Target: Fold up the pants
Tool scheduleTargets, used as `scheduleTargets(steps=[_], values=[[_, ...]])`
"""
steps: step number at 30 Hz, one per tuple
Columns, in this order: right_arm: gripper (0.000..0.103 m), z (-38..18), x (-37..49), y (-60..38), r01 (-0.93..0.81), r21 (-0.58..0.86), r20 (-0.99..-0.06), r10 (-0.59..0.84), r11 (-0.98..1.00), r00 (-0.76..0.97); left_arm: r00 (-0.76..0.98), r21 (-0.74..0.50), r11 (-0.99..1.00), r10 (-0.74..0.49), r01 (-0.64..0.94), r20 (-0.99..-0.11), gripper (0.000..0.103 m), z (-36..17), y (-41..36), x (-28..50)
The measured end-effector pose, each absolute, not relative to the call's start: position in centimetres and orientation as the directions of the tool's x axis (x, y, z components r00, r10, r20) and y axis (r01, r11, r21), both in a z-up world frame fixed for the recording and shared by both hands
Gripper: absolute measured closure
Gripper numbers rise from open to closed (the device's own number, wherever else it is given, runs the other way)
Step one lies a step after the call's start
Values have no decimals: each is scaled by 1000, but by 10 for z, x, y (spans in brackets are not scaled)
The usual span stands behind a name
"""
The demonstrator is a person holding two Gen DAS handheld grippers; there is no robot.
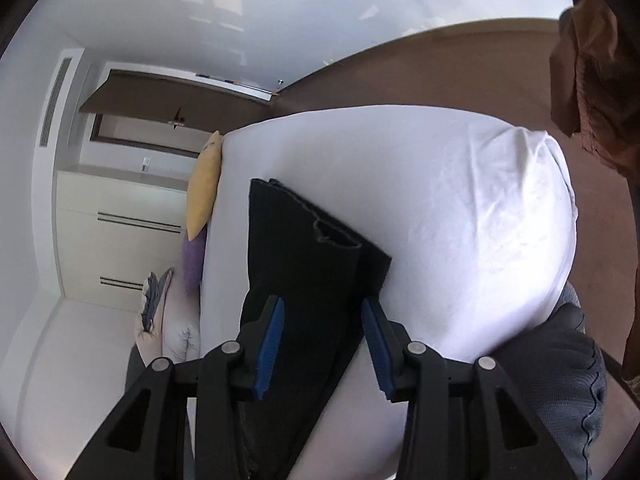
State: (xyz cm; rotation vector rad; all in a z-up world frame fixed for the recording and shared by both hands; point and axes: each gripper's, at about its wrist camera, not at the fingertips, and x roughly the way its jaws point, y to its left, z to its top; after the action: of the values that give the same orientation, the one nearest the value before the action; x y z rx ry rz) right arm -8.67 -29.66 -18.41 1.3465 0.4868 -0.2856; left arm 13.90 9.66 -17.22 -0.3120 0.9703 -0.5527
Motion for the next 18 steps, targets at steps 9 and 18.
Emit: scheduleTargets(steps=[9, 18], values=[[96, -191, -71, -298, 459, 862, -489, 120, 213, 864, 442, -486, 820, -573, 303, -691, 92, -173, 98, 139], [101, -206, -84, -299, 485, 853, -509, 102, 194, 855, 439, -487, 820, -572, 300, -693, 92, -171, 104, 136]])
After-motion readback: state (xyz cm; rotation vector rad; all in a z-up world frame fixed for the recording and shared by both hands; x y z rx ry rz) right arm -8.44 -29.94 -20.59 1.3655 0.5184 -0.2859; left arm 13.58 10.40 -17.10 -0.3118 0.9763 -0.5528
